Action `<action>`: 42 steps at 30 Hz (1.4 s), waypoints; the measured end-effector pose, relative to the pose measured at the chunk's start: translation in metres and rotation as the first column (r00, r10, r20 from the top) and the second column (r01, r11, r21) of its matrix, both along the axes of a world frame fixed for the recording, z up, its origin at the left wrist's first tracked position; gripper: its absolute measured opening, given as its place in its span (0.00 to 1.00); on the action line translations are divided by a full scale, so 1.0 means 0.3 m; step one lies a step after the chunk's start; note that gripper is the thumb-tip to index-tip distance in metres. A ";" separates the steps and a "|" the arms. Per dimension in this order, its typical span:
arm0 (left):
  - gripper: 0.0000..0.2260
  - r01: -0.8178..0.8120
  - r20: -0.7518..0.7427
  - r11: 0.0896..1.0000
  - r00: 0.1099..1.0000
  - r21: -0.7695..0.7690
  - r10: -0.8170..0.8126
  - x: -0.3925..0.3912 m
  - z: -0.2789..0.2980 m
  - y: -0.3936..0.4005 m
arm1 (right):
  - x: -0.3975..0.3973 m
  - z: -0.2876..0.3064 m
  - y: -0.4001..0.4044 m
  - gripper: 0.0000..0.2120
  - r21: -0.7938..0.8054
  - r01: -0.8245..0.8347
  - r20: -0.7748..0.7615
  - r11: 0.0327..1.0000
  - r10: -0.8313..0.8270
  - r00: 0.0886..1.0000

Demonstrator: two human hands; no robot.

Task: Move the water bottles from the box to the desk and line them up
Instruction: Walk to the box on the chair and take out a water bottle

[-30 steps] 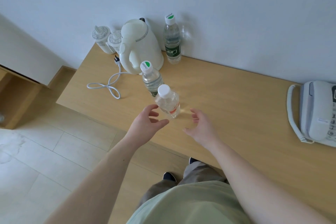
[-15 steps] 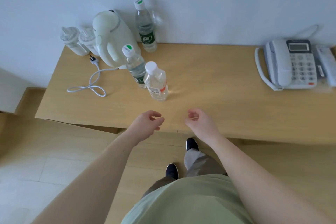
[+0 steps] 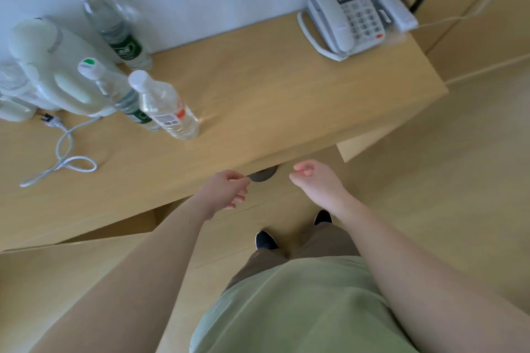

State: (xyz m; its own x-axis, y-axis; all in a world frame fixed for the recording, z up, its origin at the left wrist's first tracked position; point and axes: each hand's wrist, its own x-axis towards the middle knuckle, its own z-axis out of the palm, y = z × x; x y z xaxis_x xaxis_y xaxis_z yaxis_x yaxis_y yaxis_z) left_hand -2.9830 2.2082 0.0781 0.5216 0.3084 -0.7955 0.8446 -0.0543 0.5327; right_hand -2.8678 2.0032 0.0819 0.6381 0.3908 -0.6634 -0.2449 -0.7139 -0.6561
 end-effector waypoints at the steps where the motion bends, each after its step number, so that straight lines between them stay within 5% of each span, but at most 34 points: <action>1: 0.10 0.026 -0.005 1.000 1.000 -0.001 -0.026 0.018 -0.004 -0.022 | 0.002 -0.002 -0.032 0.18 -0.011 0.012 -0.007 1.000 -0.012 1.000; 8: 0.12 0.272 -0.016 0.962 0.962 0.009 -0.272 0.205 -0.008 -0.236 | 0.045 -0.007 -0.280 0.22 -0.060 0.130 -0.057 0.990 -0.134 0.989; 14: 0.14 0.539 -0.033 0.836 0.842 0.099 -0.539 0.382 -0.016 -0.492 | 0.133 -0.018 -0.556 0.18 -0.094 0.240 -0.090 0.966 -0.248 0.965; 19: 0.16 0.630 -0.042 0.769 0.776 0.108 -0.630 0.543 0.004 -0.748 | 0.234 -0.035 -0.802 0.12 -0.072 0.342 -0.072 0.937 -0.347 0.935; 29: 0.15 0.743 -0.078 0.663 0.669 0.096 -0.739 0.834 0.021 -1.187 | 0.368 -0.081 -1.205 0.16 -0.019 0.504 -0.114 0.864 -0.502 0.857; 42: 0.15 0.899 -0.062 0.433 0.436 0.061 -0.898 1.276 -0.026 -1.607 | 0.563 -0.103 -1.591 0.16 -0.059 0.752 -0.105 0.657 -0.753 0.649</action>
